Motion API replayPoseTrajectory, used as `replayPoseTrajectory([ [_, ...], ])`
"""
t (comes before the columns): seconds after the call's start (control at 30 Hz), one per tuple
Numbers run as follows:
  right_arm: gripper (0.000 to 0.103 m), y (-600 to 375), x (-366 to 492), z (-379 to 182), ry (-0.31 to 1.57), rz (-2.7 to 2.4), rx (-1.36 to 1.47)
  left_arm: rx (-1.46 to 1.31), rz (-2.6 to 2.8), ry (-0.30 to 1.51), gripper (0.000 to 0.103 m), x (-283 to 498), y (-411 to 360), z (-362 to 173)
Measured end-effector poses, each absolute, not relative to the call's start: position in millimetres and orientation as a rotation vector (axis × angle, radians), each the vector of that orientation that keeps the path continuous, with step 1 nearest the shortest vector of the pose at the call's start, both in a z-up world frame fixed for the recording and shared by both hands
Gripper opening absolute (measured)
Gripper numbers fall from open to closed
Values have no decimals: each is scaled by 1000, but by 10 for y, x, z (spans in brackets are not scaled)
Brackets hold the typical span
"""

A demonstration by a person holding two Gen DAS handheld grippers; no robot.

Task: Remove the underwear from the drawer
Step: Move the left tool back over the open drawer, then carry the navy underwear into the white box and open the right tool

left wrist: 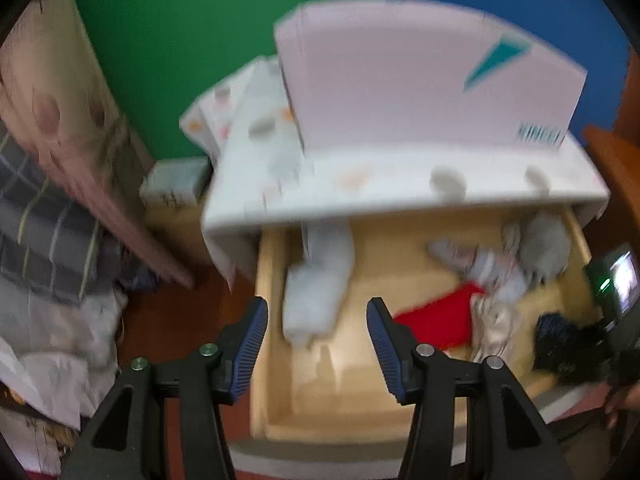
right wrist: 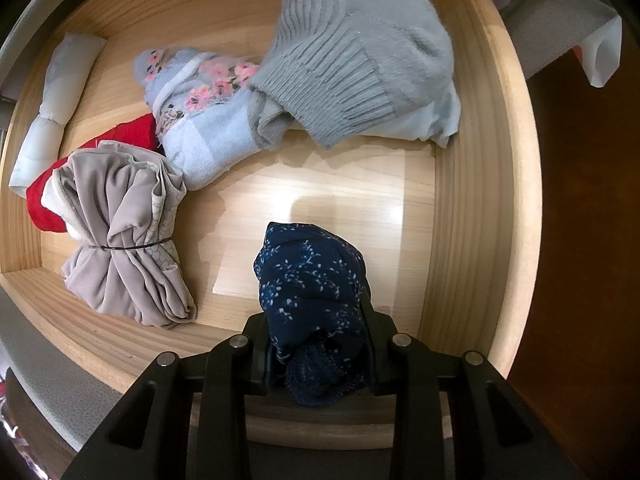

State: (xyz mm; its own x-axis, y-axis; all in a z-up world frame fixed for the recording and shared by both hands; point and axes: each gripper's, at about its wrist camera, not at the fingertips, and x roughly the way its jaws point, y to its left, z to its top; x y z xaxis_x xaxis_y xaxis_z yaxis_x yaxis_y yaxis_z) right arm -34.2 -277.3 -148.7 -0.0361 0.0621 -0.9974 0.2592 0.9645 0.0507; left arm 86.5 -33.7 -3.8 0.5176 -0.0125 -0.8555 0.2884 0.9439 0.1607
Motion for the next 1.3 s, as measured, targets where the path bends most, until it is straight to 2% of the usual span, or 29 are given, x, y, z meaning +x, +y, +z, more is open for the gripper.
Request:
replayPoseTrajectory([
  [0.43,27,-2814,-356,-1044,1457,-145,311,194,-137,1121,53,691,-174,-634],
  [0.9,27,-3031,-167,210,1297,-123,272,259,-171,1069,53,592,-327,-645],
  [1.3,27,-3078,426,1286,1119,-109,229,218,-173,1064,53,601,-259,-606],
])
